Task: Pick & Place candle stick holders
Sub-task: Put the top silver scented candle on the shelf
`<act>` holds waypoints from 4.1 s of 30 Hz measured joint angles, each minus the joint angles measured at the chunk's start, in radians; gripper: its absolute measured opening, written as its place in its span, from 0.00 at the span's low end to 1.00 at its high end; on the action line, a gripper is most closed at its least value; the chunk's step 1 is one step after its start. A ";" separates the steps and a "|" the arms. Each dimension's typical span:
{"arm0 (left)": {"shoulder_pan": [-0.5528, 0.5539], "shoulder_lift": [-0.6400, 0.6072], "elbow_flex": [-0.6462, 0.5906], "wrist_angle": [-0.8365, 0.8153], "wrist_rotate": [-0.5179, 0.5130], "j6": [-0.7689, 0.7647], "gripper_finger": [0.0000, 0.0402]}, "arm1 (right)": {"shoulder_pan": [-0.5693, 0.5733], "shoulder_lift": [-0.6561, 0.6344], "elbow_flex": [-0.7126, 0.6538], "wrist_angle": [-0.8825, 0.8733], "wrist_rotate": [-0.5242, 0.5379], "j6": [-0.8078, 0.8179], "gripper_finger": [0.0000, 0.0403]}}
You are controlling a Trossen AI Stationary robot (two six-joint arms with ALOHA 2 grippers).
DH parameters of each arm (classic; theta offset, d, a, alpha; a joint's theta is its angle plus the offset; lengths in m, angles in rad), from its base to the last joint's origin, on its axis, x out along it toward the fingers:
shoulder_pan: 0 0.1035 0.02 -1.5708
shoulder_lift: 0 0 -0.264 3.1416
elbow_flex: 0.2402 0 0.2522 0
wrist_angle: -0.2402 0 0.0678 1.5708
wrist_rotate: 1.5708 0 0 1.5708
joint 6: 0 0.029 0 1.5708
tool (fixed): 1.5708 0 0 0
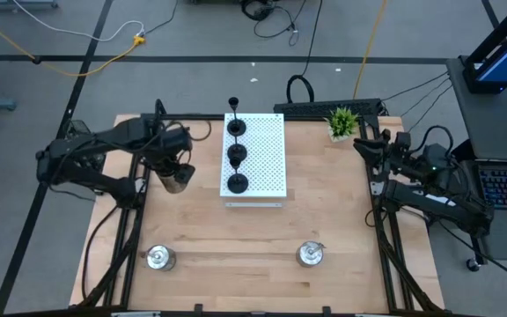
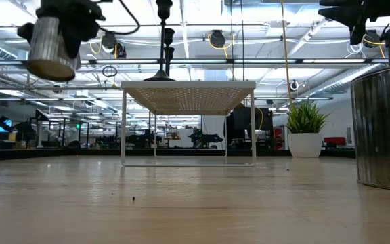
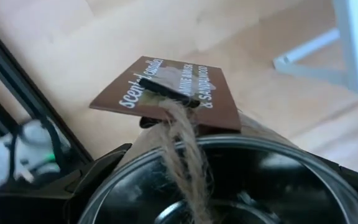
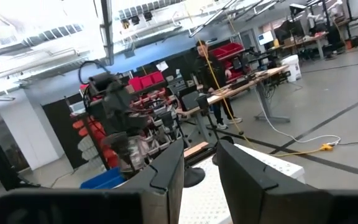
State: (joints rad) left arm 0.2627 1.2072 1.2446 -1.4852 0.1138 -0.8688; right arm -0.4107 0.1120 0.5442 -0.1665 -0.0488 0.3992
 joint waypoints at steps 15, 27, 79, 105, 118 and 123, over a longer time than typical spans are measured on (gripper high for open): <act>-0.361 0.004 0.052 0.146 0.025 -0.359 0.89 | 0.000 0.144 0.000 0.038 -0.149 0.104 0.22; -0.518 0.114 0.053 0.430 0.031 -0.461 0.89 | 0.000 0.226 0.000 0.156 -0.270 0.032 0.22; -0.661 0.509 0.498 0.623 -0.373 -0.291 0.89 | 0.594 0.736 0.000 0.499 -0.226 -0.180 0.22; -0.707 0.676 0.498 0.863 -0.489 -0.030 0.89 | 0.740 0.991 0.003 0.752 -0.154 -0.153 0.57; -0.682 0.690 0.498 0.894 -0.482 0.000 0.89 | 0.739 1.052 0.245 0.313 -0.055 -0.333 0.65; -0.681 0.690 0.498 0.887 -0.483 0.002 0.89 | 0.740 1.072 0.274 0.320 -0.055 -0.284 0.65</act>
State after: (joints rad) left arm -0.4187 1.8969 1.7426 -0.5983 -0.3687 -0.8671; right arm 0.3294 1.1835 0.8181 0.1535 -0.1042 0.1154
